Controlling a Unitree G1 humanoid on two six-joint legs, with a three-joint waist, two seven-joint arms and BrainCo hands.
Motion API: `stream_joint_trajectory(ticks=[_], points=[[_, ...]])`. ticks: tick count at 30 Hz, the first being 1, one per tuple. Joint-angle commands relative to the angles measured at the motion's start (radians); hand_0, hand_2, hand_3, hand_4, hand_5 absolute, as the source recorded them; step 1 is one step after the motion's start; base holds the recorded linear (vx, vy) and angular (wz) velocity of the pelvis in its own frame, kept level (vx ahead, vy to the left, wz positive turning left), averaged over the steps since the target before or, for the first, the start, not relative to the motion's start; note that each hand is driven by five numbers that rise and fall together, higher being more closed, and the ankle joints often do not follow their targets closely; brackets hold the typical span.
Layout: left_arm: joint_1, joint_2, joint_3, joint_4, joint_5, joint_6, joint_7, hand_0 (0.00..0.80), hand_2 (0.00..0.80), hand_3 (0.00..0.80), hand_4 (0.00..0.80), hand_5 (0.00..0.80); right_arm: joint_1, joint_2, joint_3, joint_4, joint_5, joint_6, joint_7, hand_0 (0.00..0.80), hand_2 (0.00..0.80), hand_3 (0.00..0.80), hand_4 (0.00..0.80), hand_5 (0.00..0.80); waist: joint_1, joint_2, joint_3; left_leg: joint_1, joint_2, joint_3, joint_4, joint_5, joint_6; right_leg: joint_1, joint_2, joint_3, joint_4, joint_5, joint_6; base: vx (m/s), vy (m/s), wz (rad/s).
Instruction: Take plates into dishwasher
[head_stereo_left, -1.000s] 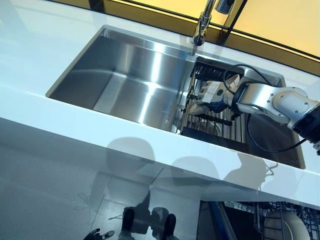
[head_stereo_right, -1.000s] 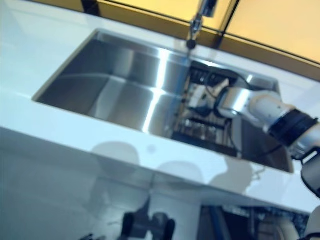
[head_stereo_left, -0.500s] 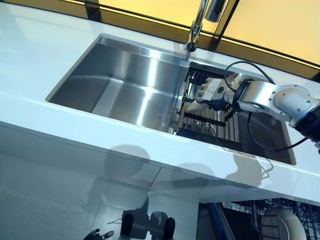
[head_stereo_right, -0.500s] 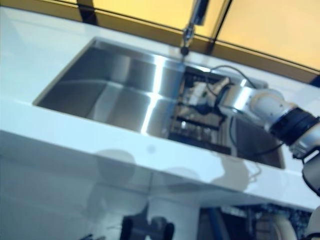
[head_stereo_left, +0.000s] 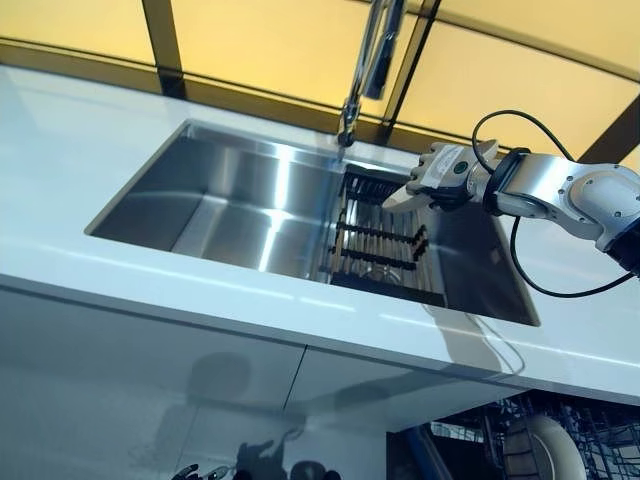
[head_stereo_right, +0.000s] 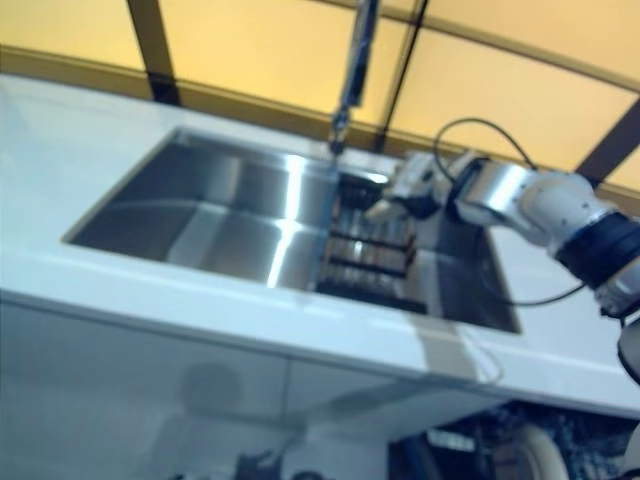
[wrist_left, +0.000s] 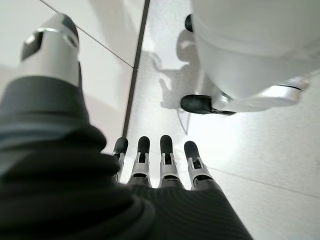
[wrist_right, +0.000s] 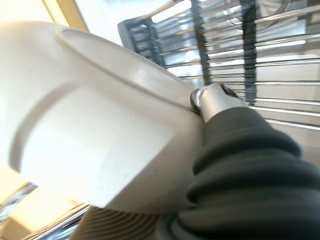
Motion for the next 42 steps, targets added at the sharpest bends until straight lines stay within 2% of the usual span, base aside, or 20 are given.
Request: stream_joint_trajectory(ticks=[1,6,11,13,16,19,23,24,26,29,35,37,42], points=[[-0.005,0.000,0.025,0.047,0.046,-0.003,0.002,0.000,0.000,0.000,0.000,0.000,-0.077,-0.062,-0.034,0.062,0.064,0.086,-0.017,0.800,0.800,0.800,0.800,0.800,0.004,-0.034,-0.036,0.033,-0.036,0.024,-0.003,-0.055,0.031,0.050,-0.023,0.019,-0.001,-0.010,0.105,0.047,0.045,-0.24],[-0.003,-0.012,0.020,0.053,0.071,-0.005,-0.002,0.000,0.000,0.000,0.000,0.000,-0.064,-0.086,-0.047,0.116,0.143,0.119,-0.025,0.800,0.800,0.800,0.800,0.800,-0.013,-0.031,-0.067,0.059,-0.041,0.040,-0.003,-0.072,0.037,0.061,-0.018,0.049,-0.001,-0.008,0.109,0.049,0.050,-0.26],[0.000,-0.018,0.015,0.053,0.082,-0.005,-0.009,0.000,0.000,0.000,0.000,0.000,-0.017,-0.131,-0.089,0.159,0.284,0.191,-0.034,0.800,0.800,0.800,0.800,0.800,-0.034,-0.025,-0.090,0.075,-0.046,0.050,-0.003,-0.082,0.043,0.066,-0.014,0.076,-0.001,-0.004,0.112,0.054,0.042,-0.17],[0.000,-0.021,0.017,0.057,0.083,-0.005,-0.011,0.000,0.000,0.000,0.000,0.000,0.044,-0.185,-0.151,0.197,0.402,0.225,-0.059,0.800,0.800,0.800,0.800,0.800,-0.054,-0.018,-0.103,0.084,-0.049,0.059,-0.003,-0.088,0.048,0.067,-0.009,0.096,-0.001,0.000,0.114,0.086,0.046,-0.08],[0.003,-0.018,0.020,0.062,0.087,-0.011,-0.017,0.000,0.000,0.000,0.000,0.000,0.132,-0.238,-0.255,0.238,0.524,0.251,-0.069,0.800,0.800,0.800,0.800,0.800,-0.071,-0.012,-0.108,0.091,-0.051,0.068,-0.003,-0.094,0.052,0.067,-0.005,0.113,-0.001,0.003,0.116,0.046,0.004,-0.22],[0.007,-0.013,0.017,0.062,0.091,-0.016,-0.022,0.000,0.000,0.000,0.000,0.000,0.266,-0.281,-0.405,0.274,0.658,0.284,-0.057,0.800,0.800,0.800,0.800,0.800,-0.090,-0.004,-0.105,0.099,-0.051,0.082,-0.003,-0.099,0.057,0.066,-0.004,0.129,-0.001,0.008,0.117,0.019,-0.005,-0.08],[0.009,-0.003,0.015,0.064,0.088,-0.022,-0.031,0.000,0.000,0.000,0.000,0.000,0.441,-0.308,-0.598,0.306,0.754,0.277,-0.036,0.800,0.800,0.800,0.800,0.800,-0.113,0.004,-0.100,0.110,-0.051,0.099,-0.003,-0.103,0.062,0.062,-0.001,0.149,-0.001,0.015,0.118,0.011,-0.007,-0.16],[0.009,-0.003,0.015,0.064,0.088,-0.022,-0.031,0.000,0.000,0.000,0.000,0.000,0.441,-0.308,-0.598,0.306,0.754,0.277,-0.036,0.800,0.800,0.800,0.800,0.800,-0.113,0.004,-0.100,0.110,-0.051,0.099,-0.003,-0.103,0.062,0.062,-0.001,0.149,-0.001,0.015,0.118,0.014,-0.011,-0.19],[0.011,-0.002,0.021,0.068,0.095,-0.029,-0.037,0.000,0.000,0.000,0.000,0.000,0.568,-0.323,-0.728,0.321,0.850,0.294,0.004,0.800,0.800,0.800,0.800,0.800,-0.137,0.012,-0.100,0.117,-0.051,0.113,-0.003,-0.105,0.064,0.060,0.006,0.166,-0.001,0.020,0.117,0.026,-0.011,-0.21],[0.007,0.000,0.022,0.070,0.094,-0.032,-0.036,0.000,0.000,0.000,0.000,0.000,0.716,-0.325,-0.873,0.331,0.894,0.295,0.041,0.800,0.800,0.800,0.800,0.800,-0.157,0.012,-0.099,0.125,-0.049,0.126,-0.003,-0.106,0.067,0.057,0.011,0.180,-0.001,0.025,0.116,0.028,-0.013,-0.06],[0.006,0.002,0.029,0.068,0.096,-0.036,-0.034,0.000,0.000,0.000,0.000,0.000,0.948,-0.318,-1.084,0.334,0.923,0.285,0.082,0.800,0.800,0.800,0.800,0.800,-0.189,0.013,-0.097,0.134,-0.043,0.146,-0.003,-0.107,0.070,0.053,0.017,0.202,-0.001,0.034,0.117,0.018,-0.019,-0.15],[0.002,0.008,0.030,0.064,0.100,-0.034,-0.037,0.000,0.000,0.000,0.000,0.000,1.085,-0.306,-1.200,0.314,0.938,0.284,0.095,0.800,0.800,0.800,0.800,0.800,-0.204,0.014,-0.093,0.136,-0.039,0.157,-0.003,-0.107,0.072,0.048,0.020,0.214,-0.001,0.041,0.119,-0.002,-0.034,-0.08],[-0.009,0.013,0.030,0.063,0.113,-0.021,-0.035,0.000,0.000,0.000,0.000,0.000,1.254,-0.259,-1.329,0.269,0.956,0.279,0.115,0.800,0.800,0.800,0.800,0.800,-0.234,0.016,-0.087,0.139,-0.034,0.177,-0.001,-0.111,0.077,0.033,0.027,0.233,0.006,0.049,0.122,-0.012,-0.045,-0.13]])
